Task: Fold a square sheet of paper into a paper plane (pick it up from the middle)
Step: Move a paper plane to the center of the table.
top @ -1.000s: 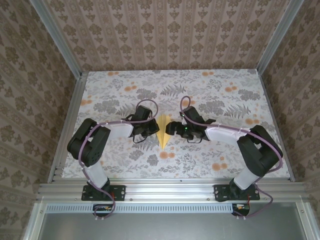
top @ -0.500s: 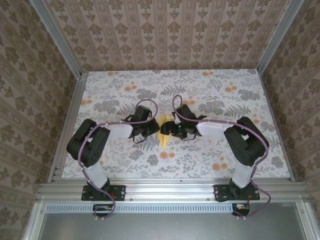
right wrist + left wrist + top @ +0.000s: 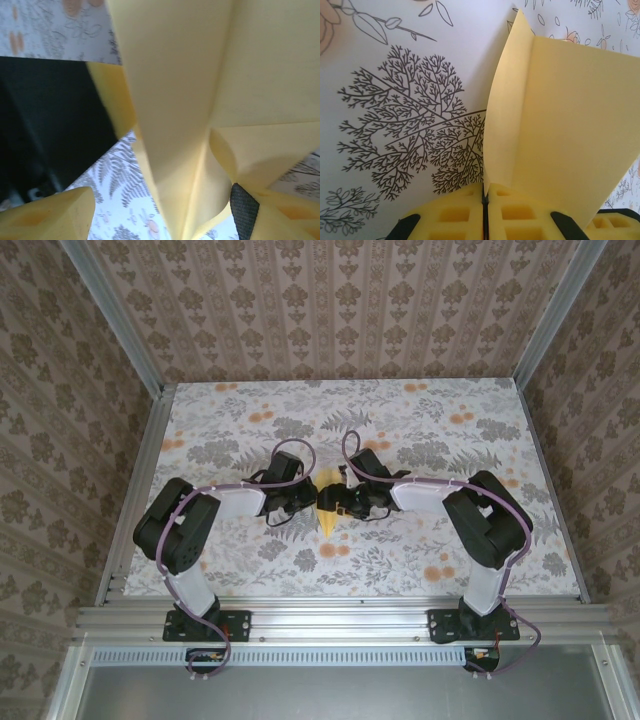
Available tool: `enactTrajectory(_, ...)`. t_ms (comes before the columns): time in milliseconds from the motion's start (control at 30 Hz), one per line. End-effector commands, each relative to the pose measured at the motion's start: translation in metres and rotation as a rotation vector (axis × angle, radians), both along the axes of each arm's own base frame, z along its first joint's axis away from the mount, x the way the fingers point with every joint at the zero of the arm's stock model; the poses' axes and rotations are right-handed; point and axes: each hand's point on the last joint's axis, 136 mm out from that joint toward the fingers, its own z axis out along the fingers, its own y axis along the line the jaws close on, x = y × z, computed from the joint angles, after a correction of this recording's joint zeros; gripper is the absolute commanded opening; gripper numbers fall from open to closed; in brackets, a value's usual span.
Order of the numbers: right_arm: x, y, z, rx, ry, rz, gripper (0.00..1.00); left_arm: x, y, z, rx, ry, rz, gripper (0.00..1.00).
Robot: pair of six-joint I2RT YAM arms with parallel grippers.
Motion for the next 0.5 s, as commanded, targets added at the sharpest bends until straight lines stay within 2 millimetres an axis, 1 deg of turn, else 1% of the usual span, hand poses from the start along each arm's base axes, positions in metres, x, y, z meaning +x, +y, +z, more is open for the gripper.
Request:
enactTrajectory(0,-0.005,0.012,0.01,0.095,0.007,0.021,0.74,0.001,0.001,0.009,-0.028,-0.012,0.013,0.1)
enactTrajectory(33,-0.004,0.013,0.011,0.103,0.003,0.02,0.74,0.001,0.001,0.009,-0.029,-0.01,0.014,0.1)
enactTrajectory(133,-0.006,0.012,0.007,0.098,0.017,0.018,0.72,0.001,0.001,0.009,-0.035,-0.008,0.018,0.1)
enactTrajectory(333,-0.016,0.007,-0.003,0.061,0.021,0.019,0.69,0.0,0.0,0.01,-0.049,-0.002,0.025,0.1)
enactTrajectory(467,-0.023,0.006,-0.008,0.03,0.017,0.023,0.64,0.0,0.001,0.008,-0.048,0.003,0.033,0.1)
